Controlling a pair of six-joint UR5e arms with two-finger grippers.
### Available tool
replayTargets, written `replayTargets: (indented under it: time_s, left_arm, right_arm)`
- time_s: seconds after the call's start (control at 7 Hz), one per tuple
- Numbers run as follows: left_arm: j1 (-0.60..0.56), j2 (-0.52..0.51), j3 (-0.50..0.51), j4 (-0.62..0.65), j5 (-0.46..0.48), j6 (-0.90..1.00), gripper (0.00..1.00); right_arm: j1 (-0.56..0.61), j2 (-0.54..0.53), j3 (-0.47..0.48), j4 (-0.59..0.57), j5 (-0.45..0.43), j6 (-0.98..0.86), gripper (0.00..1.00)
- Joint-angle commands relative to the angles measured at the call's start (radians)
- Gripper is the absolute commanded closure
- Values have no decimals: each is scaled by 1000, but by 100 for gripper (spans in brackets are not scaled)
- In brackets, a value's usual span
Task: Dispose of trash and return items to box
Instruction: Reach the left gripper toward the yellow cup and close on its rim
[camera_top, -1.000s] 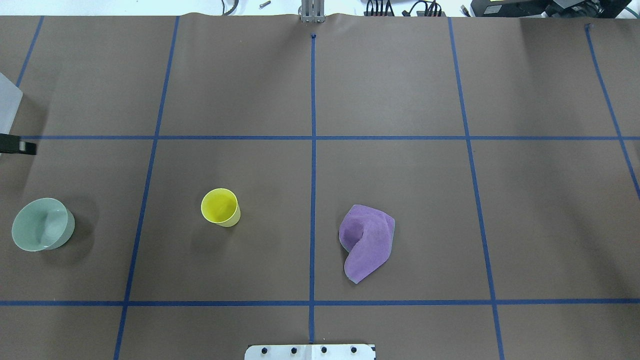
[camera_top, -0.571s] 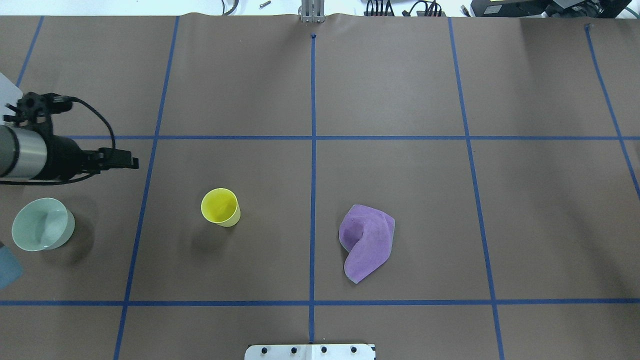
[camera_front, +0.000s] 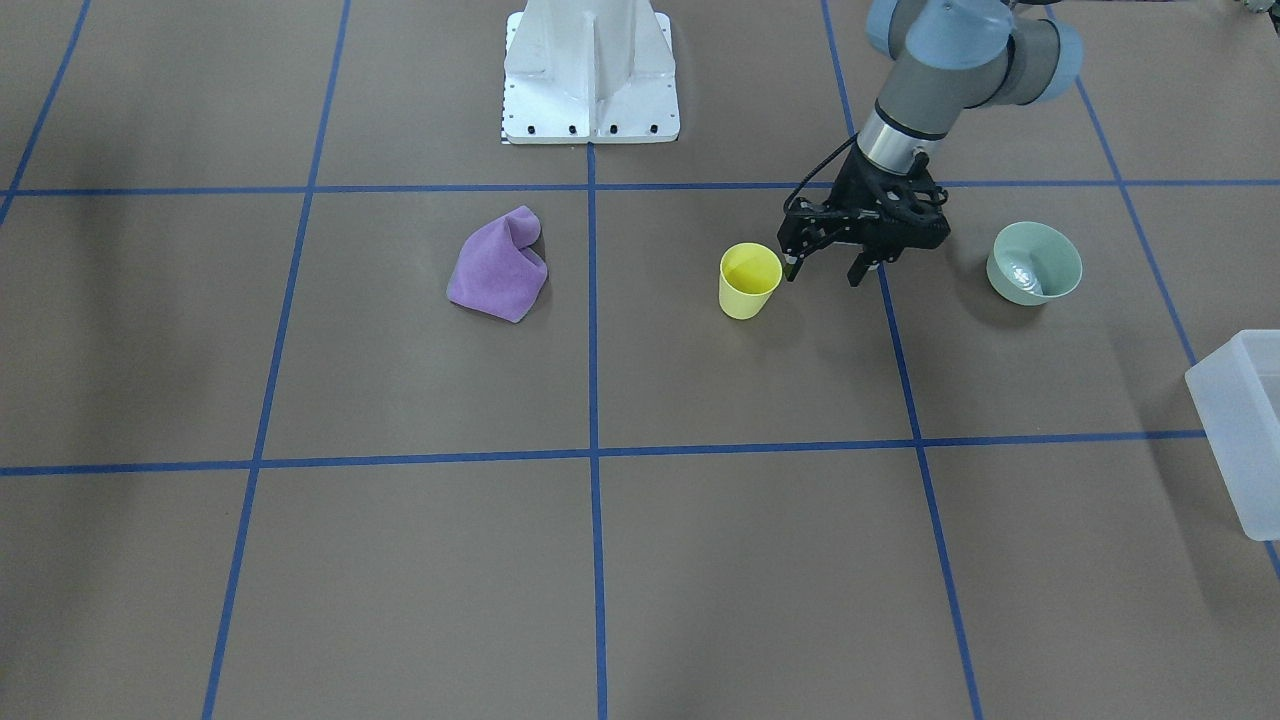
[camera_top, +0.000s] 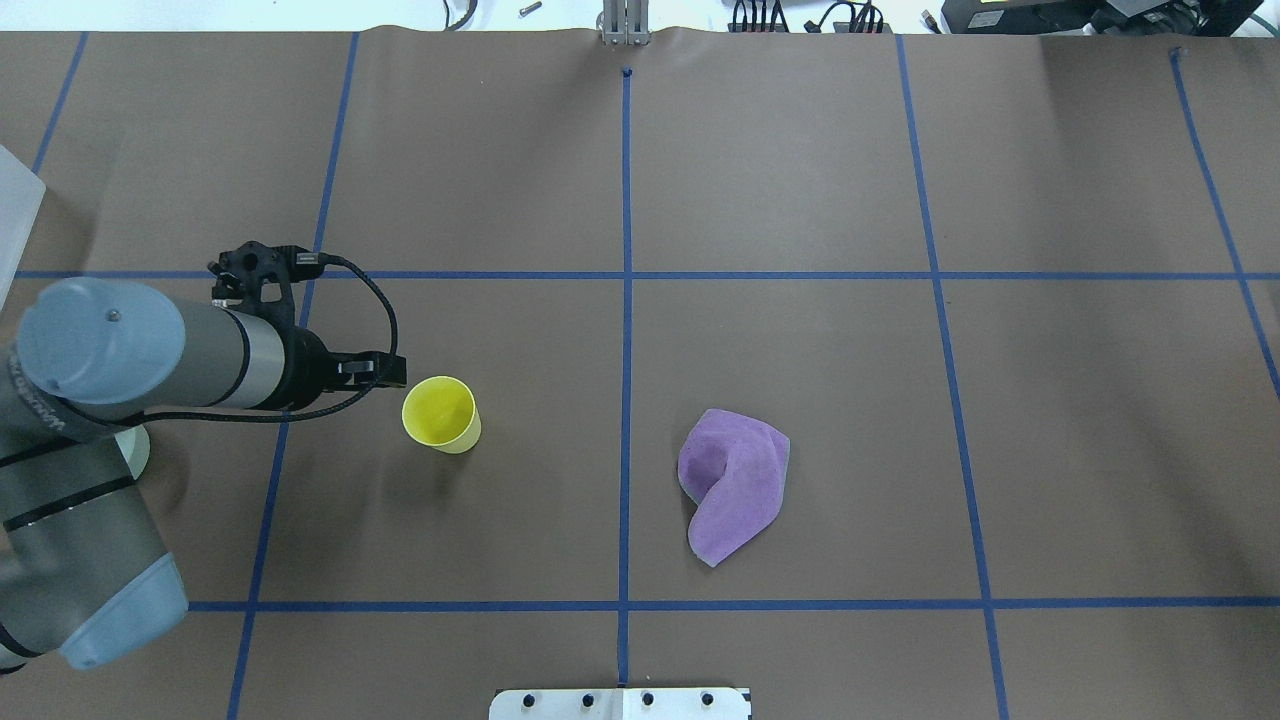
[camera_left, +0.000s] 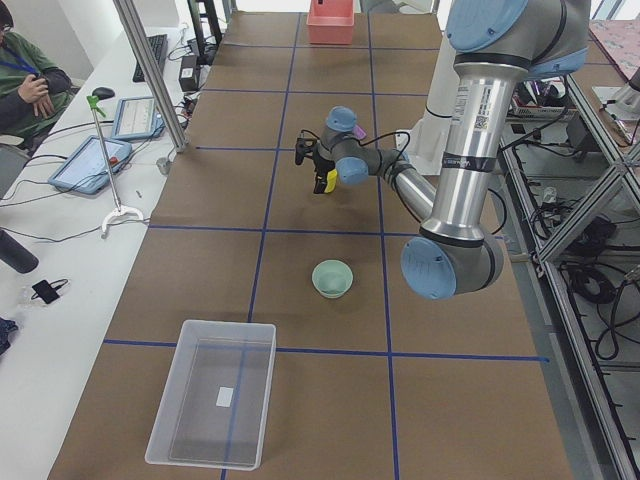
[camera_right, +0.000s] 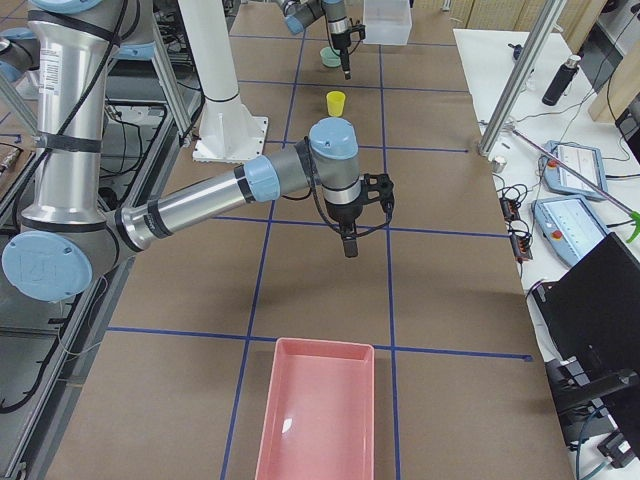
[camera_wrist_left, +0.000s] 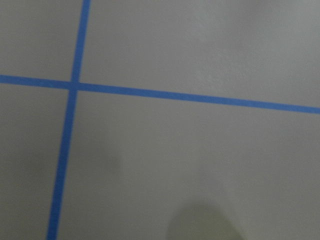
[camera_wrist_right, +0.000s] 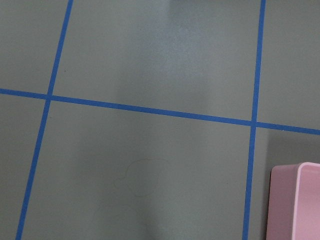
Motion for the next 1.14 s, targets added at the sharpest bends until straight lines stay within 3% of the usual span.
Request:
replayTargets:
  time_s: [0.0, 0.14, 0.29, 0.43, 1.0]
  left_arm:
    - [62, -9, 6, 10, 29, -3, 25]
    - [70, -20, 8, 10, 29, -3, 27]
    - [78, -23, 9, 10, 29, -3, 51]
    - [78, -28, 11, 10, 29, -4, 97]
    - [67, -57, 0, 11, 55, -95, 100]
  right_arm:
    - [-1, 0, -3, 0, -10, 0, 0]
    - [-1, 0, -3, 0, -10, 0, 0]
    - [-1, 0, -3, 0, -12, 0, 0]
    - [-1, 0, -4, 0, -10, 0, 0]
    - [-4, 1, -4, 0, -10, 0, 0]
